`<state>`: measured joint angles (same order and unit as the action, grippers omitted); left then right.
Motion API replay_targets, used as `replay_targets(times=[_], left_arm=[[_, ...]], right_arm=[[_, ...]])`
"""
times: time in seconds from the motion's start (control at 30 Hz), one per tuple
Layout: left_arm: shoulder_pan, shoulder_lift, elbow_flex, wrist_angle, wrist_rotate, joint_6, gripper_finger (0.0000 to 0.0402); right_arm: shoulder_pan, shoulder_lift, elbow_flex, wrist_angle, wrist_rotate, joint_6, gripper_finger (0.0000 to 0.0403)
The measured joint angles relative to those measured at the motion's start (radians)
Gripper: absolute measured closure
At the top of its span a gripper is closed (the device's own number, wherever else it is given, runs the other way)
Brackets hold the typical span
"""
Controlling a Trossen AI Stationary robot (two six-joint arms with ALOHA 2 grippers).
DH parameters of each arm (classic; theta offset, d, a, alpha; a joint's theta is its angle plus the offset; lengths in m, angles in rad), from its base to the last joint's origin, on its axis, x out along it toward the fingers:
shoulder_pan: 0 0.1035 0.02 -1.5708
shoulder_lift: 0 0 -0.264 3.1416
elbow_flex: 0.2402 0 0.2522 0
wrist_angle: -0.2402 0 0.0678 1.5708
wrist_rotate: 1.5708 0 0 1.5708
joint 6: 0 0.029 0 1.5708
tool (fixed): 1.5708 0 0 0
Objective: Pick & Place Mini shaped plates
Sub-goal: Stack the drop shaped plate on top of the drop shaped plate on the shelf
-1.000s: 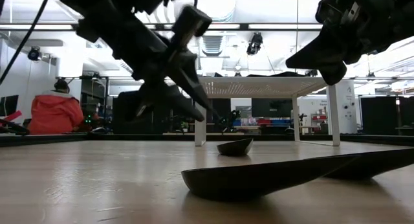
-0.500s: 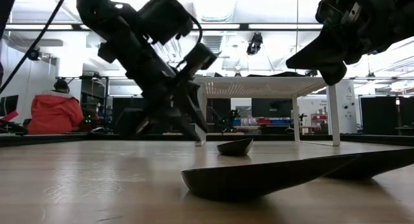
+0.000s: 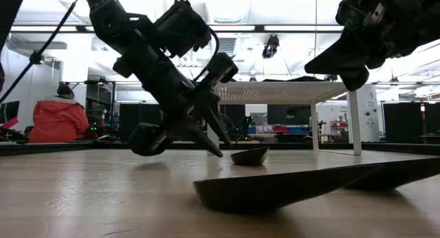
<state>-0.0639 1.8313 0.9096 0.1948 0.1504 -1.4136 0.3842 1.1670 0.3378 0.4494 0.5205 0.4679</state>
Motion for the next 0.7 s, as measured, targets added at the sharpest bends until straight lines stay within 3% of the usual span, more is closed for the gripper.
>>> replay_targets(times=[0.7], left_arm=[[0.022,0.033,0.020,0.044,0.008,-0.046,0.0328]], right_arm=[[0.002,0.000,-0.005,-0.005,0.000,-0.001,0.0394]])
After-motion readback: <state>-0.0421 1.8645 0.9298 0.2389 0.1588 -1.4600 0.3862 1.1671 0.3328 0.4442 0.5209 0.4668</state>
